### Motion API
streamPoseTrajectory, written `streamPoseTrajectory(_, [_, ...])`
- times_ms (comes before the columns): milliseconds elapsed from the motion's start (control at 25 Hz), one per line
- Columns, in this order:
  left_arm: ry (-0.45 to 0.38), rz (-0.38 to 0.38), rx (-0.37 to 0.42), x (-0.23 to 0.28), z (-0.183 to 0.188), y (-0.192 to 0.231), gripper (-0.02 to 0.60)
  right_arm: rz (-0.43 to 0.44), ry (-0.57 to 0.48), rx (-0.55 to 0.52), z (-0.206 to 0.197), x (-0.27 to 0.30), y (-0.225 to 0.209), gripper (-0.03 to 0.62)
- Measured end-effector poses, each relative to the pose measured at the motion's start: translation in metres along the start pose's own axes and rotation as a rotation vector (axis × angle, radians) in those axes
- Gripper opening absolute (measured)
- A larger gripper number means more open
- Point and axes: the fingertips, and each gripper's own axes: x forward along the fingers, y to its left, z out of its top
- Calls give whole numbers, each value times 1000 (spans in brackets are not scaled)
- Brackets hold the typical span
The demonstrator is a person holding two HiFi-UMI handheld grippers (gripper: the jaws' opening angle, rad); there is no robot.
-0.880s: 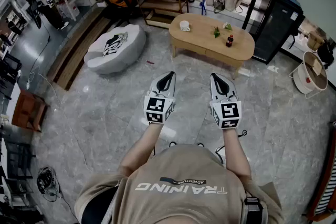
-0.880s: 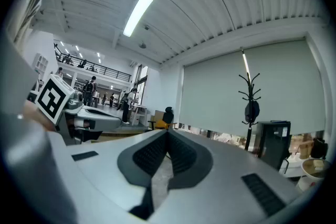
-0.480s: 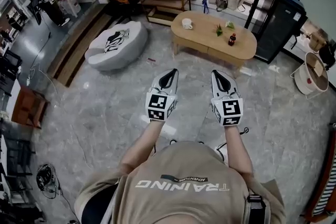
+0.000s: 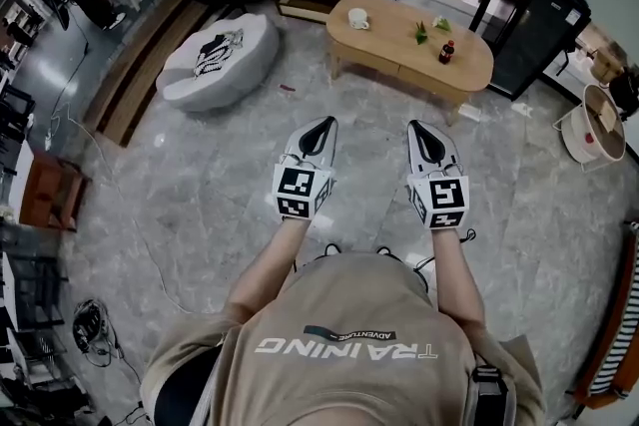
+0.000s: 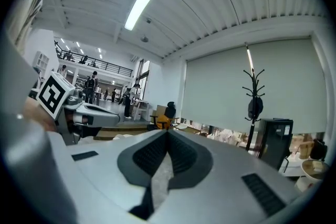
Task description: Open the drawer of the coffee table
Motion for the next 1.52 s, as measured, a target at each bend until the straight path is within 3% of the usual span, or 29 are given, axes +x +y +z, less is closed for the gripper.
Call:
streamPoseTrajectory(320, [45,-3,-48,-2,-32,28,6,-39,71,23,-31,1,8,5])
streamPoseTrajectory(560, [75,30,-65,17,-38,37,6,-34,93,31,-45,10,-21,5])
streamPoseTrajectory(760, [66,46,-37,43,-29,27,6,-43,52,53,-44,19,-59,5])
streamPoseTrajectory(1080, [83,62,-31,91,-26,-14,6,35,56,53,-61,27,-104,5])
streamPoseTrajectory(1200, [94,63,-35,99,-31,-26,6,62,73,100,-77,29,-115,5])
streamPoseTrajectory(1320, [112,66,-37,104,-39,-26,6,78,79,154,-87,33,-119,5])
streamPoseTrajectory(1520, [124,71,-48,115,-44,-14,6,78,80,147,-88,50,-126,5])
